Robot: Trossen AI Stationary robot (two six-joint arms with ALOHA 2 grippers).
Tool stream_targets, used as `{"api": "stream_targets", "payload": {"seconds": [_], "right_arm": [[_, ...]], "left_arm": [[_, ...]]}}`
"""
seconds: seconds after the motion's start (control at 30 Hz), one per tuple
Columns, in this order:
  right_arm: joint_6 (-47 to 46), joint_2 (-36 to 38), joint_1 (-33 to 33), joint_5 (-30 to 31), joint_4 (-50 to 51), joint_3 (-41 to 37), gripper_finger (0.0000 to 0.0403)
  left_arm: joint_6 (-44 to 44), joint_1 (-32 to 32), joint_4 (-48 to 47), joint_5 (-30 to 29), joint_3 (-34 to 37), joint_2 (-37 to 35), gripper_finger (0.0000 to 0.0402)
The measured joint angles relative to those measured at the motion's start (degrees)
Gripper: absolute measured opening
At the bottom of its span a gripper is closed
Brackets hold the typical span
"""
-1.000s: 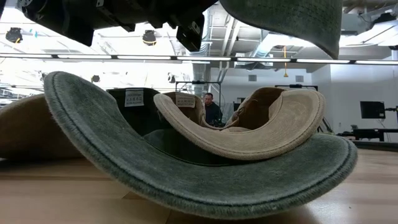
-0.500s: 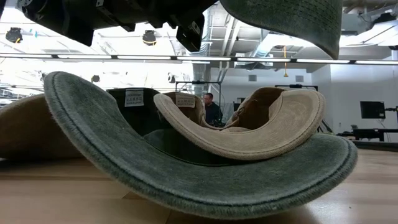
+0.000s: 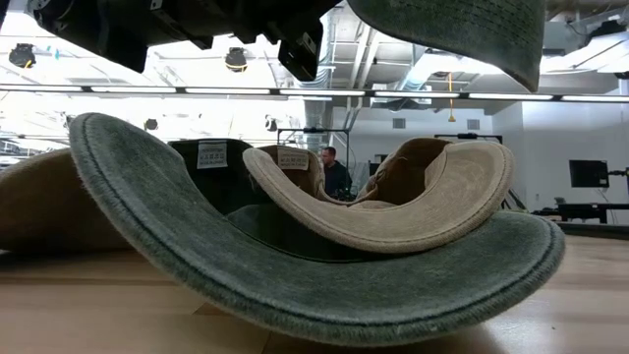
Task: Pick & Place hat
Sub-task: Put the right black cap into the right transparent bin
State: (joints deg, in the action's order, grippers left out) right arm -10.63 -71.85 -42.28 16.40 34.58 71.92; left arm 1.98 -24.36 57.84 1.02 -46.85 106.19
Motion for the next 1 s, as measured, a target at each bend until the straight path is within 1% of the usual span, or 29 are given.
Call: {"api": "stream_targets", "payload": {"seconds": [0.47, 0.57, 0.7, 1.0], "right_arm": [[0.02, 5.25, 2.4, 0.0, 0.1, 0.0, 0.0167], [-0.64, 5.91, 2.38, -1.59, 0.08, 0.0, 0.0168], [-2.57, 5.87, 1.94, -4.19, 0.1, 0.0, 0.0171], [-2.97, 2.41, 0.54, -4.5, 0.08, 0.0, 0.0172]], "left_arm": [[0.01, 0.0, 0.0, -0.09, 0.0, 0.0, 0.0014], [0.0, 0.0, 0.0, -0.09, 0.0, 0.0, 0.0014], [0.0, 0.0, 0.0, -0.11, 0.0, 0.0, 0.0014], [0.0, 0.0, 0.0, -0.1, 0.0, 0.0, 0.0015]]}}
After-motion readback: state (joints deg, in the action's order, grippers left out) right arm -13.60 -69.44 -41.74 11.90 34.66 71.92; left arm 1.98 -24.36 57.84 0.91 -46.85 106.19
